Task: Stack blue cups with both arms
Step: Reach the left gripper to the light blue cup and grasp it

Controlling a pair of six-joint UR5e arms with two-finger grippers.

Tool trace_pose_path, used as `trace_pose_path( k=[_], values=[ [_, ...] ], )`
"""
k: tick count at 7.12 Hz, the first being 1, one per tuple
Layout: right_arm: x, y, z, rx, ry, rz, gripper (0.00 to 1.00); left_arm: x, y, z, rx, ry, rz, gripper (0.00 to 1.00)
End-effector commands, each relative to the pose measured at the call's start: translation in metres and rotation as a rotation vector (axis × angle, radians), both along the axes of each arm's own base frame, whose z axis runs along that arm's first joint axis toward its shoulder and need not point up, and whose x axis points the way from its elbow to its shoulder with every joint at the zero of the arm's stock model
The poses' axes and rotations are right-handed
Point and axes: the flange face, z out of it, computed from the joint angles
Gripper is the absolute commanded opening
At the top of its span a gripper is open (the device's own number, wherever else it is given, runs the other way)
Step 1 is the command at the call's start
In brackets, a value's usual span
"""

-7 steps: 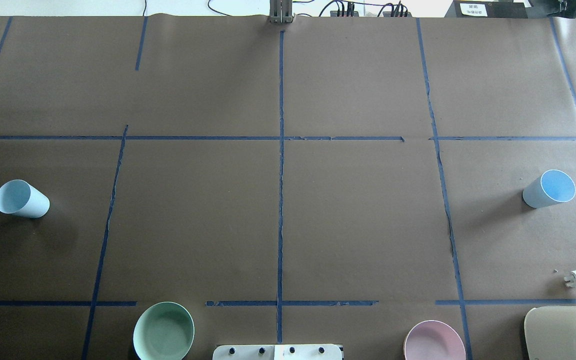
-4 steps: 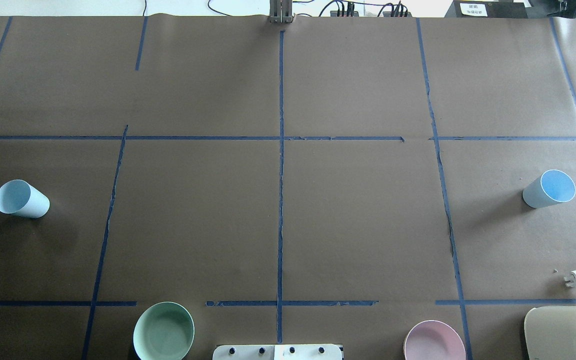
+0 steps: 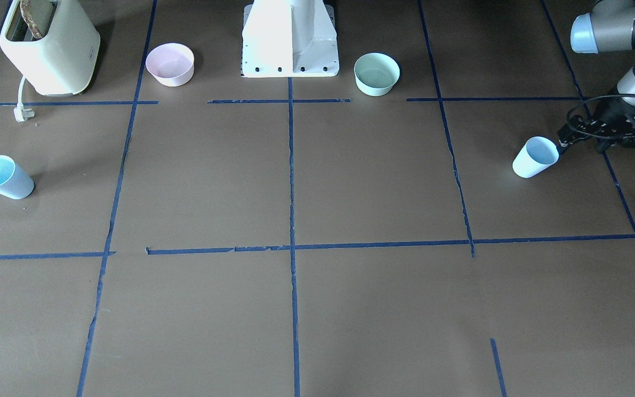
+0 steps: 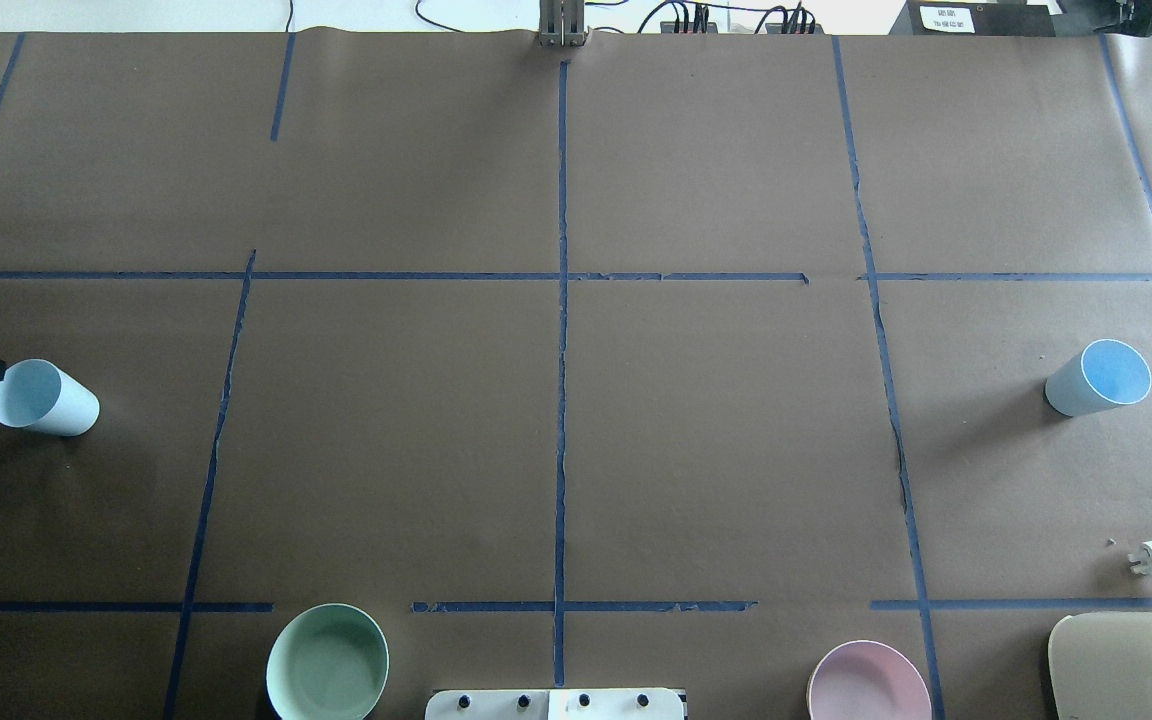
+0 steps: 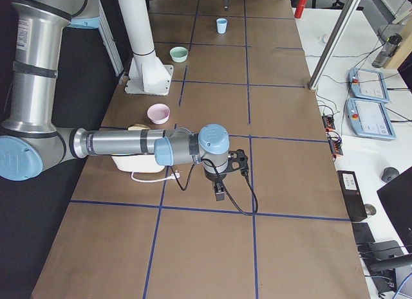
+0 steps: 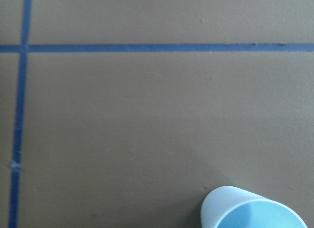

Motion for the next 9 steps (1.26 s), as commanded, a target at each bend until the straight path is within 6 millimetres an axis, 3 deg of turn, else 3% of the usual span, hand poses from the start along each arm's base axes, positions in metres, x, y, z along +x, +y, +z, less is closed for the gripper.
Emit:
trace_pose_path(
  k=[1,3,4,6,7,8,9],
  values=[
    [0.0,0.0,0.001,-0.003,0.0,0.001,1.0,0.029,0.011,0.013,-0.011,-0.002,0.026,1.0],
    [0.0,0.001,0.002,-0.003,0.0,0.0,1.0,0.034,0.013,0.012,-0.016,0.004,0.04,0.17],
    [0.0,0.002,0.002,-0.005,0.0,0.0,1.0,0.034,0.013,0.011,-0.014,0.006,0.04,0.05],
    [0.0,0.001,0.002,-0.003,0.0,0.0,1.0,0.037,0.012,-0.005,-0.009,0.042,0.053,0.0],
    [0.0,0.002,0.002,-0.006,0.0,0.001,1.0,0.043,0.012,-0.032,-0.026,0.108,0.079,0.0],
    [0.0,0.001,0.001,-0.002,0.0,0.0,1.0,0.056,-0.008,-0.059,-0.041,0.121,0.079,0.0],
    [0.0,0.001,0.001,-0.002,0.0,-0.002,1.0,0.083,-0.045,-0.113,-0.048,0.12,0.076,0.0]
  ],
)
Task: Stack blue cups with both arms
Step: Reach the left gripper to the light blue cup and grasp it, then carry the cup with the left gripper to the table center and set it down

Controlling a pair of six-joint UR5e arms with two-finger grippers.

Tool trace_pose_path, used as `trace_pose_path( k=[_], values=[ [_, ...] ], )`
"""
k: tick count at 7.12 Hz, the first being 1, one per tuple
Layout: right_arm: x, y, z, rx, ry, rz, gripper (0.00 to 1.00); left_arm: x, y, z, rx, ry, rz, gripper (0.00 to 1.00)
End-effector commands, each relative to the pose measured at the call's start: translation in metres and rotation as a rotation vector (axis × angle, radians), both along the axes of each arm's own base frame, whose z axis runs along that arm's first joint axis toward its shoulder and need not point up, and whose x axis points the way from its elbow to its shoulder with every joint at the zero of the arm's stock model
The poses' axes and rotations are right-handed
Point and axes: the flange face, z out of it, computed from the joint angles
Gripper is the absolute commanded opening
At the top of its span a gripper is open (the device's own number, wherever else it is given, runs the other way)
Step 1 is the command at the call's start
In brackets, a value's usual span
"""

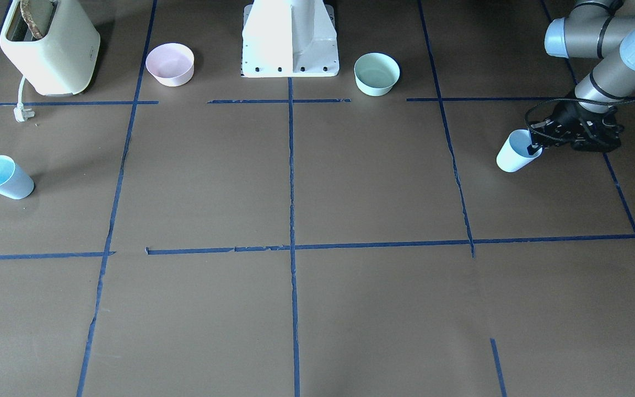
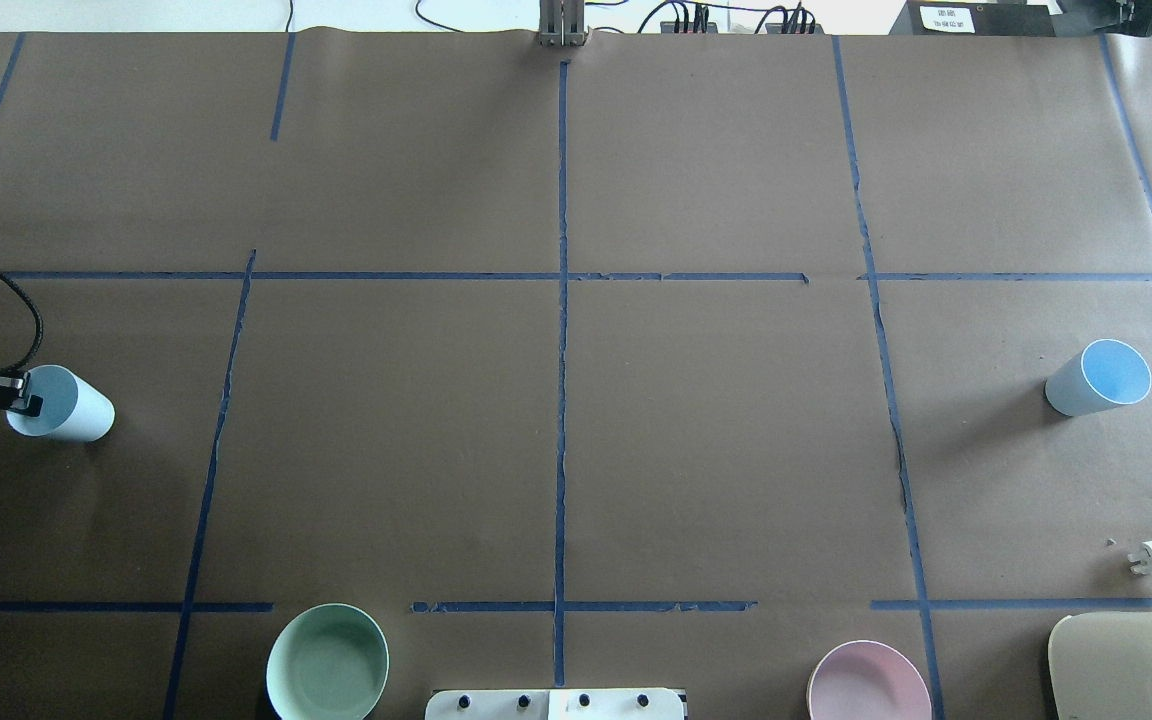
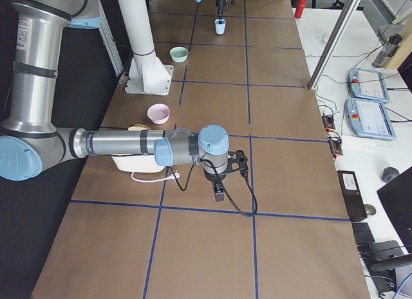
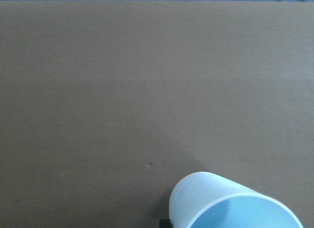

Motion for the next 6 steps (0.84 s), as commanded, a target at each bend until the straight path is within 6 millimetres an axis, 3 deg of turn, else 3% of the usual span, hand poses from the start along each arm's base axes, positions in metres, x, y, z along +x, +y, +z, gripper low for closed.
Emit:
trace_pose_path(
  k=[1,2,3,4,5,6],
  values=[
    [0.0,0.0,0.0,0.001,0.0,0.0,1.0,0.045,-0.06,-0.116,-0.049,-0.014,-0.005,0.0],
    [0.0,0.0,-0.001,0.003,-0.002,0.0,1.0,0.064,-0.078,-0.172,-0.078,-0.036,-0.014,0.0],
    [0.0,0.0,-0.005,0.01,-0.002,0.0,1.0,0.116,-0.069,-0.215,-0.13,-0.021,-0.019,0.0],
    [0.0,0.0,-0.006,0.012,-0.004,0.0,1.0,0.186,-0.047,-0.25,-0.163,-0.033,-0.047,0.0],
    [-0.001,-0.001,-0.006,0.012,-0.004,-0.002,1.0,0.241,-0.044,-0.294,-0.202,-0.026,-0.102,0.0],
    [0.0,0.0,-0.006,0.012,-0.004,-0.001,1.0,0.286,-0.032,-0.325,-0.219,-0.022,-0.121,0.0]
  ],
)
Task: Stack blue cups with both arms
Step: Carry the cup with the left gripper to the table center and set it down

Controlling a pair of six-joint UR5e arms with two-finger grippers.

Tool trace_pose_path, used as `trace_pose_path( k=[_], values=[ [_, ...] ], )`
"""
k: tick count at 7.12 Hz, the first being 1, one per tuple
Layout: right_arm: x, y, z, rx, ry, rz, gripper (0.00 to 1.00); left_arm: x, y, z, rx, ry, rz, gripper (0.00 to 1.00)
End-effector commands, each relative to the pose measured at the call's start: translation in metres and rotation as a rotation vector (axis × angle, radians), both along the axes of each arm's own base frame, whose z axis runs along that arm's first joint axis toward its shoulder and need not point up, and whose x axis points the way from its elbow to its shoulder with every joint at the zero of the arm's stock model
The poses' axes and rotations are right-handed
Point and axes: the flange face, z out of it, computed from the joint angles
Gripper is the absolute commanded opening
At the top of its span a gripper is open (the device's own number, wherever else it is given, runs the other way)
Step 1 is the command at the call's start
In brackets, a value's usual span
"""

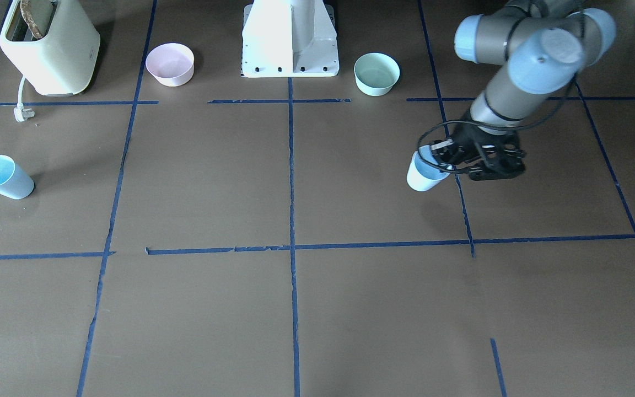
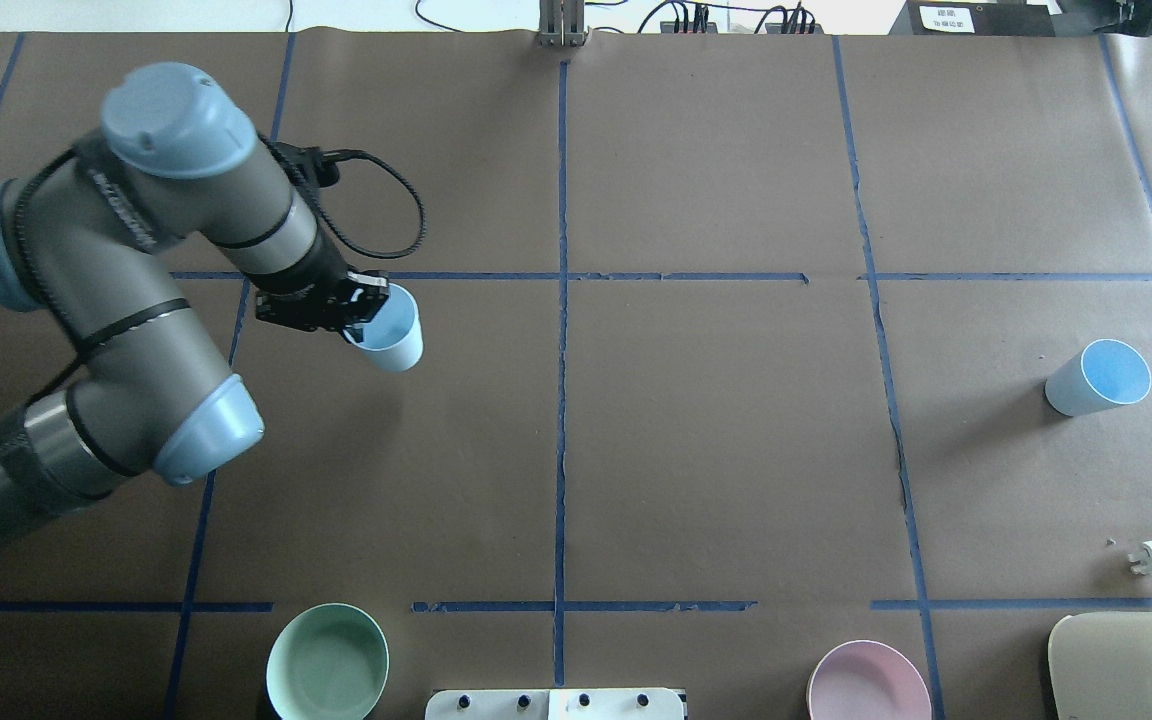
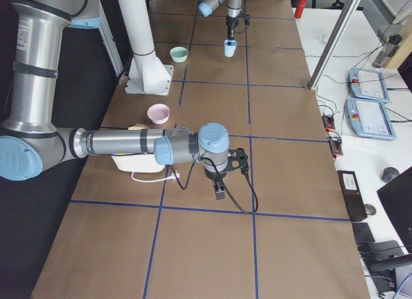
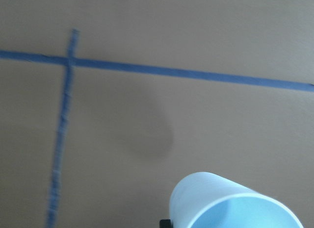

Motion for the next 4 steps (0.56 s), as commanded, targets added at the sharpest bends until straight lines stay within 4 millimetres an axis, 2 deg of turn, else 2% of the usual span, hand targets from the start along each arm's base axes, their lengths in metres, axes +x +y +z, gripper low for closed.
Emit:
trace_pose_path(
  k=[1,2,3,4],
  values=[
    [0.0,0.0,0.0,-0.001,0.0,-0.001,1.0,0.093,0.027,-0.064,-0.022,-0.004,-0.079,0.0],
    [0.0,0.001,0.0,-0.003,-0.002,0.0,1.0,0.106,0.029,-0.063,-0.012,0.006,-0.087,0.01],
    [0.0,0.001,0.0,-0.003,0.0,-0.001,1.0,0.119,0.034,-0.058,-0.007,0.016,-0.1,0.08],
    [0.0,0.001,0.0,-0.003,0.0,-0.001,1.0,0.129,0.04,-0.055,0.009,0.007,-0.104,0.4]
  ],
)
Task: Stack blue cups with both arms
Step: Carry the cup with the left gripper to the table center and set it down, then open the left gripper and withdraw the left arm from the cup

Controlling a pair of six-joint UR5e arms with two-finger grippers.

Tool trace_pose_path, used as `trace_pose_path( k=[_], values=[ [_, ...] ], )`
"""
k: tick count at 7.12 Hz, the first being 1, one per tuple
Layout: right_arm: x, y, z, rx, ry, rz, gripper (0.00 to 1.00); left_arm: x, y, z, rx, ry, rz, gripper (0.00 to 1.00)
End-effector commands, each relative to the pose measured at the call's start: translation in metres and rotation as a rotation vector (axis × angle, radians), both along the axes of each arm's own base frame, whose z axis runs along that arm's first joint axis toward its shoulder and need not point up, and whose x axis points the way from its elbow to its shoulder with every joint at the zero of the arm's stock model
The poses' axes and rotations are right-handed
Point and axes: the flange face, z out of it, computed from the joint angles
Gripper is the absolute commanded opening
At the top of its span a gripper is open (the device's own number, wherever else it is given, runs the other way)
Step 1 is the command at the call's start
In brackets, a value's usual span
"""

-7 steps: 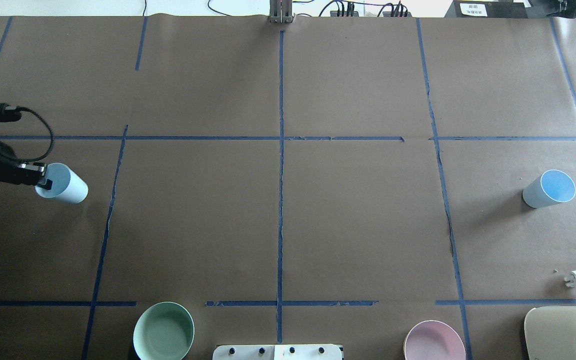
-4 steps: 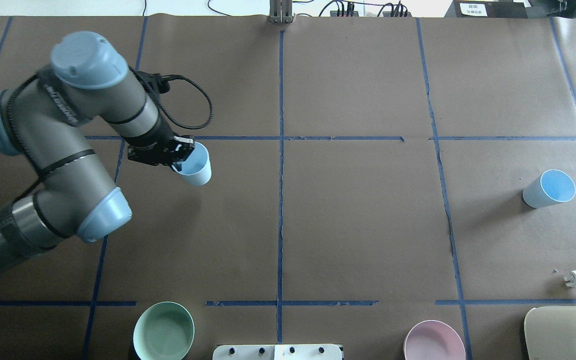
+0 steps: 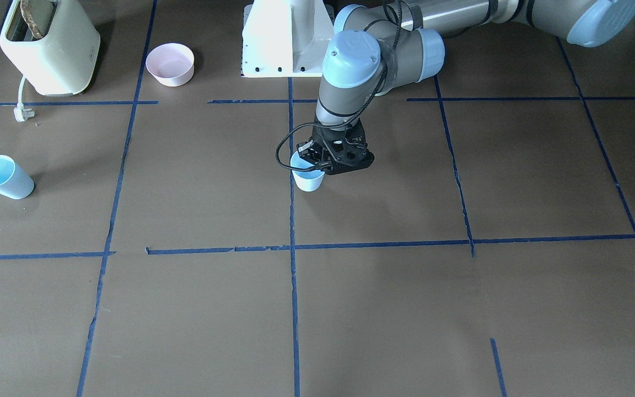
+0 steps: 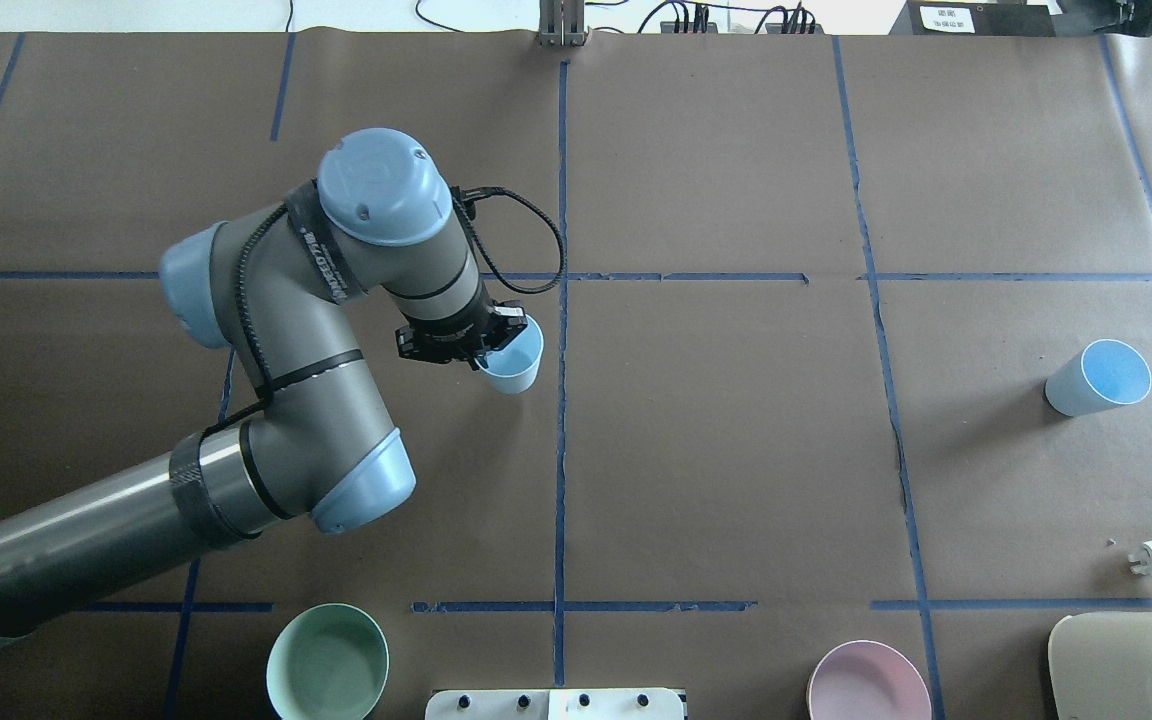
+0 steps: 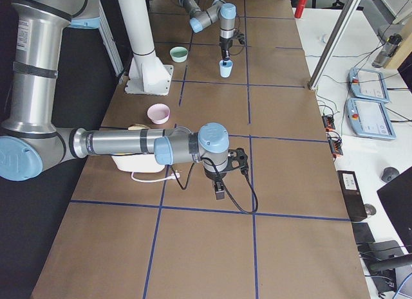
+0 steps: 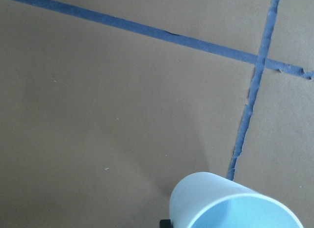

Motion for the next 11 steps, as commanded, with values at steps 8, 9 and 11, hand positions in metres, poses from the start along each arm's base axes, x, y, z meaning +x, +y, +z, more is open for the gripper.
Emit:
trace_pose_path(
  k=[8,9,11],
  values=[
    [-0.006,-0.004,-0.001,-0.003,-0.009,-0.01,1.0,-0.287,-0.043,0.142,0.301,-0.185,0.295,1.0],
    [-0.008,-0.004,-0.001,-0.004,-0.009,-0.016,1.0,-0.354,-0.052,0.197,0.326,-0.189,0.369,1.0],
    [-0.012,-0.004,-0.002,-0.005,-0.009,-0.024,1.0,-0.491,-0.032,0.308,0.341,-0.16,0.454,1.0]
  ],
)
